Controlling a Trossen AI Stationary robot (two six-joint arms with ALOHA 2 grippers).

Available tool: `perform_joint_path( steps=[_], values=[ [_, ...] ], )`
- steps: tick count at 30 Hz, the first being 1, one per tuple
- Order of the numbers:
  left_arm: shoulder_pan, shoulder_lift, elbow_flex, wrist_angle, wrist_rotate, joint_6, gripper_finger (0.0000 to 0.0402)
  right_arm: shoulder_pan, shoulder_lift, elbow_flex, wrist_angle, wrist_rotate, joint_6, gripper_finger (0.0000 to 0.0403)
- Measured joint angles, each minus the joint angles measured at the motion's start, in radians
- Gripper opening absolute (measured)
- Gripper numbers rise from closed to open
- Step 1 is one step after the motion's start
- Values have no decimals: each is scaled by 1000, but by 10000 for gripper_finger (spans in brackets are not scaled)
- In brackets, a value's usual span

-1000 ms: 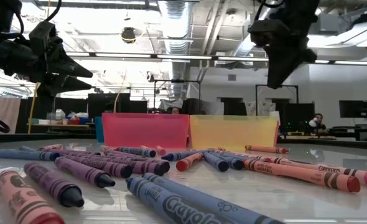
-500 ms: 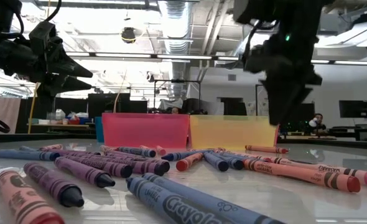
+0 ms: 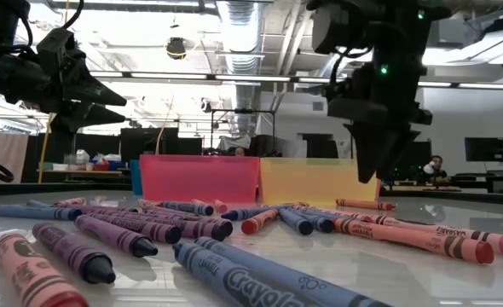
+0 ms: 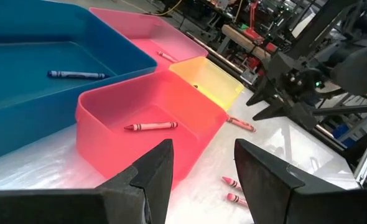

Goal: Sort crayons
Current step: Put the red crayon into the red bin

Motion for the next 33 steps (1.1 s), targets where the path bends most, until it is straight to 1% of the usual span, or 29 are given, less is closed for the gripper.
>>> perform_joint_path(
  steps=[7, 11, 19, 29, 33],
  values=[
    [0, 1, 0, 0, 0, -2, 160, 0, 1, -94, 42, -15, 39, 190],
    [0, 1, 0, 0, 0, -2, 160, 1, 1, -117, 122, -15, 38, 189],
    [0, 1, 0, 0, 0, -5, 160, 5, -5, -120, 185, -15, 27, 189],
    [0, 1, 0, 0, -2, -4, 160, 8, -5, -120, 357, -8, 15, 189],
    [0, 1, 0, 0, -2, -5, 160, 10, 0, -120, 413, 42, 12, 189]
  ],
)
